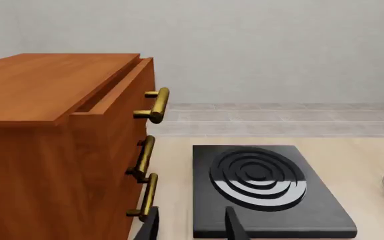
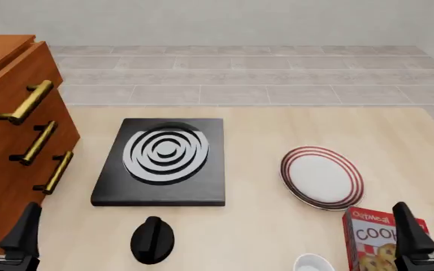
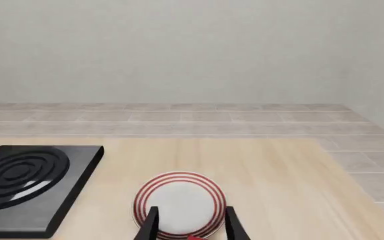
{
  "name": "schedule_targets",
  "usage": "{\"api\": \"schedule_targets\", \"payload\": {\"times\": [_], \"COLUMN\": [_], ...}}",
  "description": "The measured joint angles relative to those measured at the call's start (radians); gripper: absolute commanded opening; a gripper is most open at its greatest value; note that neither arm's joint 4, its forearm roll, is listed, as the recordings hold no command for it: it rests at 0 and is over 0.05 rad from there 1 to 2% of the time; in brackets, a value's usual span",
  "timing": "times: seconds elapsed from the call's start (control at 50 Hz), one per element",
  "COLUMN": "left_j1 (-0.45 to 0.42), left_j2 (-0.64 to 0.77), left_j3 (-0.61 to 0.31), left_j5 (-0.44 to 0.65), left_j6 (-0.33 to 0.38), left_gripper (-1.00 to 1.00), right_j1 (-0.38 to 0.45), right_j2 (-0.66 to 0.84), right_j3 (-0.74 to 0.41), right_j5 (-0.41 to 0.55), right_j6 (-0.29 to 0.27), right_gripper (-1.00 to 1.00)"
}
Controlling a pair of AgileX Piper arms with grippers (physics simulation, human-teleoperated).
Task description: Pick the akita bowl in the top layer of the wooden cabinet and place it on the plate.
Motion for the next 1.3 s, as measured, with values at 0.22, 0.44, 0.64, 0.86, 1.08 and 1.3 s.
{"api": "schedule_targets", "payload": {"times": [0.22,0.44,0.64,0.86,1.08,1.3], "left_j1": [-0.004,-0.011,-0.023,-0.044,-0.059,-0.075], "left_j2": [0.000,0.001,0.006,0.018,0.058,0.113], "left_j3": [-0.005,-0.027,-0.070,-0.160,-0.269,-0.381], "left_j5": [-0.002,0.008,0.043,0.107,0.153,0.194], "left_j6": [0.007,0.019,0.021,0.010,-0.009,-0.023], "left_gripper": [1.00,1.00,1.00,1.00,1.00,1.00], "right_j1": [-0.001,-0.002,-0.002,-0.001,-0.001,0.000], "right_j2": [0.013,0.005,0.000,-0.001,-0.002,-0.003], "right_j3": [-0.001,0.000,0.001,0.001,0.001,0.001], "right_j5": [-0.010,-0.002,0.002,0.003,0.003,0.003], "right_j6": [0.003,0.005,0.006,0.007,0.007,0.007], "right_gripper": [1.00,1.00,1.00,1.00,1.00,1.00]}}
